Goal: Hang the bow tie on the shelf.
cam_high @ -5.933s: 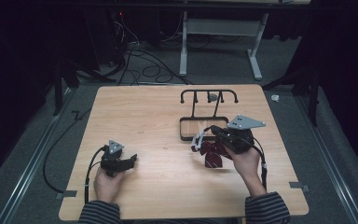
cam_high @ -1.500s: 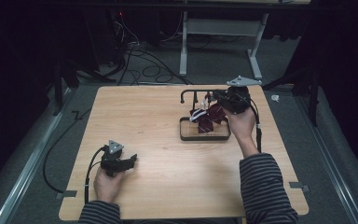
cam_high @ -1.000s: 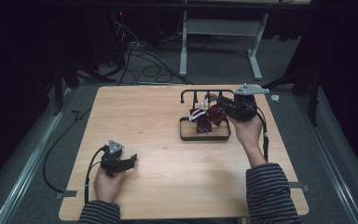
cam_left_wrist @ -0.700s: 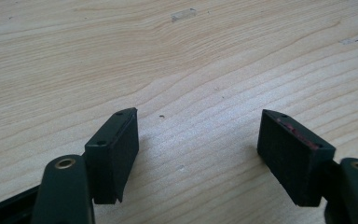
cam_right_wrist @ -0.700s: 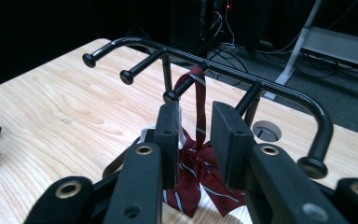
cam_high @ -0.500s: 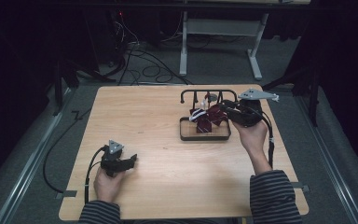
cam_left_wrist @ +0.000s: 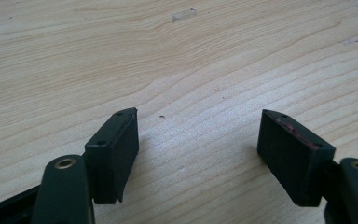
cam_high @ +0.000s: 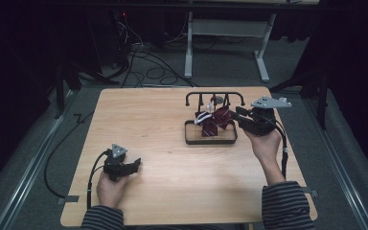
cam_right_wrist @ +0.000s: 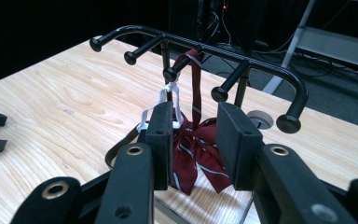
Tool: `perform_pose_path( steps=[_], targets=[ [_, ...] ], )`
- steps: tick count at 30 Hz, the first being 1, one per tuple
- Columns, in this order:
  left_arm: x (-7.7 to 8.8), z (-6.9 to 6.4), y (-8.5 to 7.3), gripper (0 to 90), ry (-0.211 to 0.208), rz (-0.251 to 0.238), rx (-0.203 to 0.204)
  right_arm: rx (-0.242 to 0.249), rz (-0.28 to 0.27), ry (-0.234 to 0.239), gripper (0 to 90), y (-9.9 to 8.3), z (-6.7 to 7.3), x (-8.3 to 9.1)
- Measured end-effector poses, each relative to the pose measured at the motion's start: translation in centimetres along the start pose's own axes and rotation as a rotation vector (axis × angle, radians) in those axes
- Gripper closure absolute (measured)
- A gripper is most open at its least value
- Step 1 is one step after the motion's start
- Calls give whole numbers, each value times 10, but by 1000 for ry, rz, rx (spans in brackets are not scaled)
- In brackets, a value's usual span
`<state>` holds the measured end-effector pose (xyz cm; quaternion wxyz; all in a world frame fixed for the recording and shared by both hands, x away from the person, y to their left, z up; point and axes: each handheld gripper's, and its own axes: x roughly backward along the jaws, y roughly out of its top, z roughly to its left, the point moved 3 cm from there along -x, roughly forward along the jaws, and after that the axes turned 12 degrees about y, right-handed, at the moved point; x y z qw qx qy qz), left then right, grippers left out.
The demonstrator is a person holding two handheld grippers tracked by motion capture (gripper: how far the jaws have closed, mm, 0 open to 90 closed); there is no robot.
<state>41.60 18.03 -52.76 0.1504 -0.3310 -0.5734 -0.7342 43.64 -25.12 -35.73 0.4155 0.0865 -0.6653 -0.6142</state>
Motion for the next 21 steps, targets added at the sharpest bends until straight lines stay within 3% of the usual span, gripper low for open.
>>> perform_pose_path(
  steps=[5, 21],
  targets=[
    [0, 0, 0, 298, -1, -1, 0, 6, 2, 3, 681, -5, 2, 4],
    [0, 0, 0, 298, 0, -1, 2, -46, -36, 6, 675, -28, 2, 18]
  ],
)
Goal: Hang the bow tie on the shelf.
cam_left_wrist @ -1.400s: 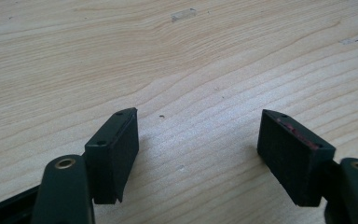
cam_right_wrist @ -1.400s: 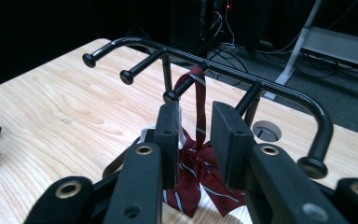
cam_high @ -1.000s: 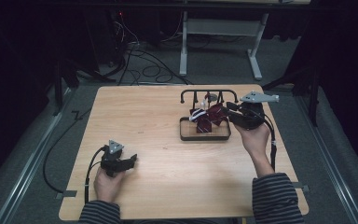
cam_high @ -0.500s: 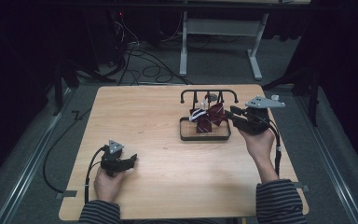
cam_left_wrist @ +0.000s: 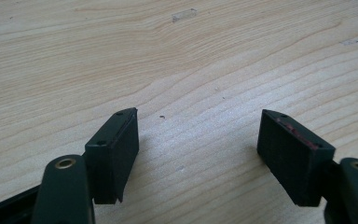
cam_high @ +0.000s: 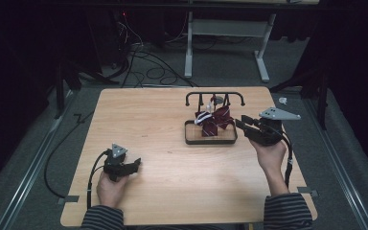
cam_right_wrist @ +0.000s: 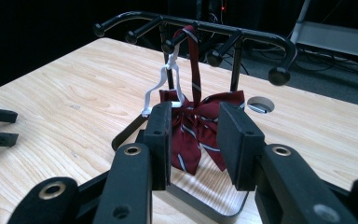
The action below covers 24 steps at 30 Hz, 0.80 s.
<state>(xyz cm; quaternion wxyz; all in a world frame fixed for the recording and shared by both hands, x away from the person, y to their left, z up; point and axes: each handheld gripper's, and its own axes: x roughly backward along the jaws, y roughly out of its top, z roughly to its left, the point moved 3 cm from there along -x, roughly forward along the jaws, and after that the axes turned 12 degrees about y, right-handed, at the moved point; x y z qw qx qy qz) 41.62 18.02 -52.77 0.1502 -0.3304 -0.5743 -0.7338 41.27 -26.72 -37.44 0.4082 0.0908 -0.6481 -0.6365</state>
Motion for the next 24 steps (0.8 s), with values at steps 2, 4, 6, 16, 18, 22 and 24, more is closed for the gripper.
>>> perform_pose_path(
  steps=[2, 4, 6, 16, 18, 22, 24],
  targets=[
    [0, 0, 0, 299, 0, 0, 0, -4, 2, 2, 673, -3, 0, 1],
    [0, 0, 0, 299, 0, 1, -1, -11, 5, 7, 670, -7, -1, 1],
    [0, 0, 0, 300, 1, 1, -1, -20, 11, 12, 666, -10, -2, 2],
    [0, 0, 0, 300, 0, 1, 0, -54, 9, 11, 662, -32, -6, 8],
    [0, 0, 0, 299, 1, 1, 1, -56, 10, 13, 661, -36, -6, 9],
    [0, 0, 0, 299, 1, 1, 1, -70, 14, 18, 660, -44, -5, 9],
    [0, 0, 0, 299, 1, 1, 0, -72, 10, 22, 660, -46, -4, 10]
  ],
)
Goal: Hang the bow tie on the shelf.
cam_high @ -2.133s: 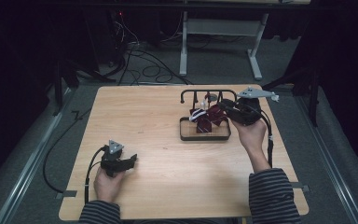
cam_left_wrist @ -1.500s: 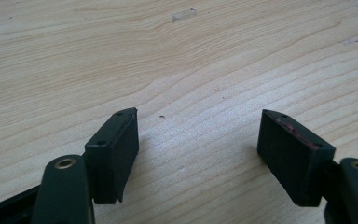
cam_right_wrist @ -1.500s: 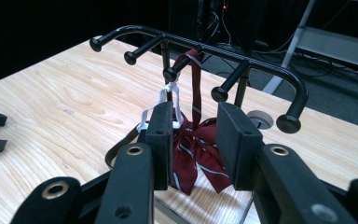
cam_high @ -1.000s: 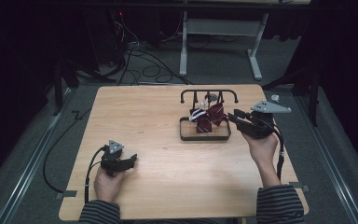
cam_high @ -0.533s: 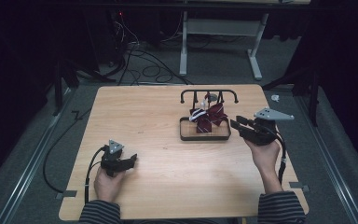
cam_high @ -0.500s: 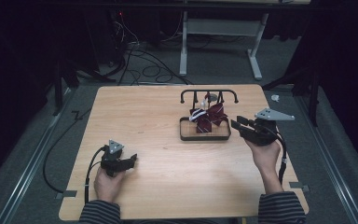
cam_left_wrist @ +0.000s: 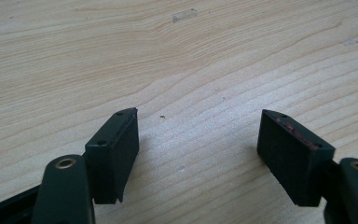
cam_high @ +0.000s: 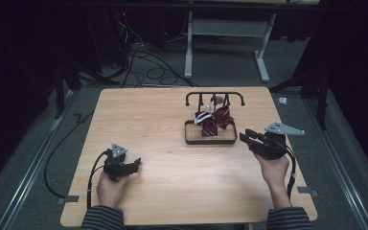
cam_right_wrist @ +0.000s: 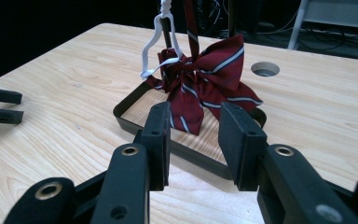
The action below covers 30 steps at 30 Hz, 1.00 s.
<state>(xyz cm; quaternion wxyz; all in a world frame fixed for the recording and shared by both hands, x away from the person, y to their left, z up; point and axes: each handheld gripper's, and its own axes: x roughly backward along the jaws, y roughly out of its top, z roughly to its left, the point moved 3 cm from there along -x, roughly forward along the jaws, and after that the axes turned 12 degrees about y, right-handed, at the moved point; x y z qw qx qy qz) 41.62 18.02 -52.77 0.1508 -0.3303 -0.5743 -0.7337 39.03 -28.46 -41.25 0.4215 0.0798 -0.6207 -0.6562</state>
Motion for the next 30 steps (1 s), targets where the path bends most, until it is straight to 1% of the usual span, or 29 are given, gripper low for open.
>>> perform_pose_path(
  steps=[5, 11, 23, 30],
  targets=[
    [0, 0, 0, 299, 0, 0, 0, -4, -3, 7, 659, -7, 4, -1],
    [0, 0, 0, 299, 0, 0, 0, -22, -2, 16, 656, -14, 5, -4],
    [0, 0, 0, 300, 1, 0, 0, -34, 7, 31, 651, -25, 5, -5],
    [0, 0, 0, 301, 1, 0, 0, -52, 15, 39, 646, -33, 6, -6]
  ],
)
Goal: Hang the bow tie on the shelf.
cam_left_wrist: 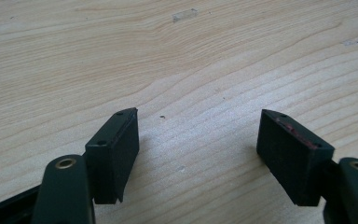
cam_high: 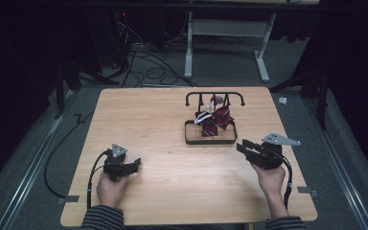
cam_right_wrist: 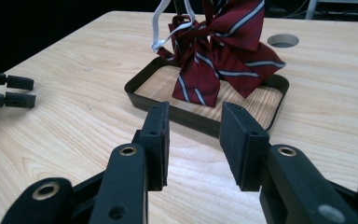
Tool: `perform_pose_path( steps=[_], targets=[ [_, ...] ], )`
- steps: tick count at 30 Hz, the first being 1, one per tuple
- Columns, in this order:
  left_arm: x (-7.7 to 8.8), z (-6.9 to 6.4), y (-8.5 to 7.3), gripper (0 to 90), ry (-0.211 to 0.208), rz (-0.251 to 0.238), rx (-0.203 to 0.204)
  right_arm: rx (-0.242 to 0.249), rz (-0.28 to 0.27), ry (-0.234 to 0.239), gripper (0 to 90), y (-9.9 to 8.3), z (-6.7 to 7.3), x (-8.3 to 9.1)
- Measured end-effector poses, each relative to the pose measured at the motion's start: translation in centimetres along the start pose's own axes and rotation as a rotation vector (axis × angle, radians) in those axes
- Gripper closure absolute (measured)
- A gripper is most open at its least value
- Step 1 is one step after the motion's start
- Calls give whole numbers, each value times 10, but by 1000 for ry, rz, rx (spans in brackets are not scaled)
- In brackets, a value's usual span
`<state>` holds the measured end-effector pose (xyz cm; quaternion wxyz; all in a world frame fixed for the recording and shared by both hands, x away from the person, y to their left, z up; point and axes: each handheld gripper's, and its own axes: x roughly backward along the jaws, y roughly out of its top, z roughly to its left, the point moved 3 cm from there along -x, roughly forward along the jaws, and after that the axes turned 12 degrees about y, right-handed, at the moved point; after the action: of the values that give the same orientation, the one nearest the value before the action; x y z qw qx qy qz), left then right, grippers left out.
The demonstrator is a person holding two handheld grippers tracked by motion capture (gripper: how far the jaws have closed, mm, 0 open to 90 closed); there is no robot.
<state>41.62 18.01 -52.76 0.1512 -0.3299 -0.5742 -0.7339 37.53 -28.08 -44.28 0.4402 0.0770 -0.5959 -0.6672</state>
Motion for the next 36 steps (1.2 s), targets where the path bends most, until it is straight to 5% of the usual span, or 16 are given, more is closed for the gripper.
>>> perform_pose_path(
  steps=[36],
  targets=[
    [0, 0, 0, 301, 0, 0, 0, -39, 46, 39, 638, -32, 6, -17]
  ],
)
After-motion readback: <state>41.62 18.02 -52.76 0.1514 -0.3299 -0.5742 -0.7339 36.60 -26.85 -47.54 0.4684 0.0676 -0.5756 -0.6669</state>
